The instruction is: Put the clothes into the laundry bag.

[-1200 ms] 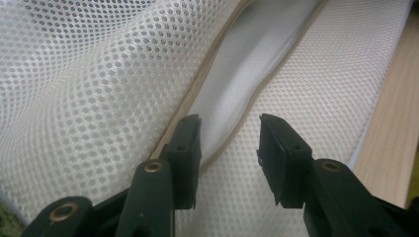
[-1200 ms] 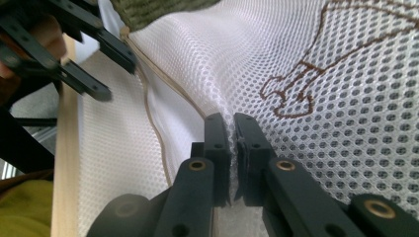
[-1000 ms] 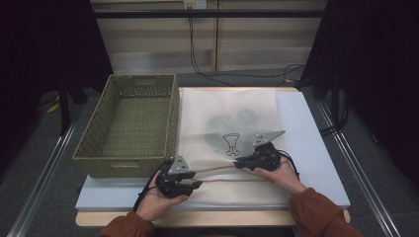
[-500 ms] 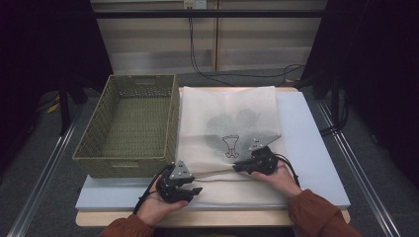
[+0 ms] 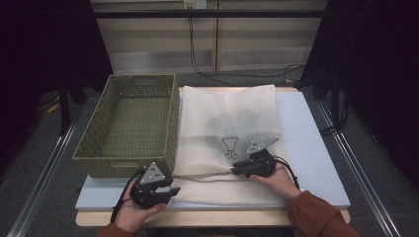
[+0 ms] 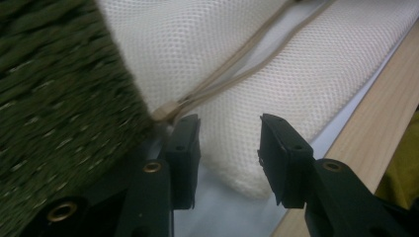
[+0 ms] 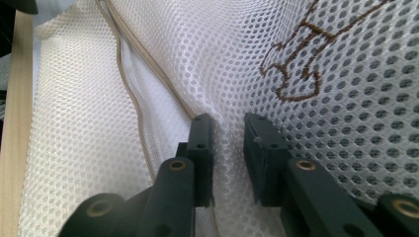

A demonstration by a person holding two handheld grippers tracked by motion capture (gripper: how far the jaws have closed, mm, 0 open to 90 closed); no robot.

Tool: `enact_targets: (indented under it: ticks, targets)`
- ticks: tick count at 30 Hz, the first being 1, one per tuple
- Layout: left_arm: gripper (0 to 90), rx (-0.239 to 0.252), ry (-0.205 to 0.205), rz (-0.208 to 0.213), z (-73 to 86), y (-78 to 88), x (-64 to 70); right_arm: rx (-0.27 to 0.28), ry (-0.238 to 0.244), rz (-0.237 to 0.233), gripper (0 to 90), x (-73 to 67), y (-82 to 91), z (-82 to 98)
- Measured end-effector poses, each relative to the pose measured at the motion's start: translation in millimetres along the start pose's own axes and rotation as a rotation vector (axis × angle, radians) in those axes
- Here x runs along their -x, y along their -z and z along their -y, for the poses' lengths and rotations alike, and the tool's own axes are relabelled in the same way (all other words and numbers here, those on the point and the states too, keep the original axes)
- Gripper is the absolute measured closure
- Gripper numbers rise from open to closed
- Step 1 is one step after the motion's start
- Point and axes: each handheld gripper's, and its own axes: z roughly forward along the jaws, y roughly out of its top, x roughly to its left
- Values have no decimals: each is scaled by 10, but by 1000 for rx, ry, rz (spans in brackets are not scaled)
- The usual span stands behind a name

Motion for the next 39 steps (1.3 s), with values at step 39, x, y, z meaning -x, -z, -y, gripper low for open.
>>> enact_targets:
  ticks: [39]
  targets:
    - [785,-95,51,72,19,-281,-129,114,-23,-34,387,-88,219,-214]
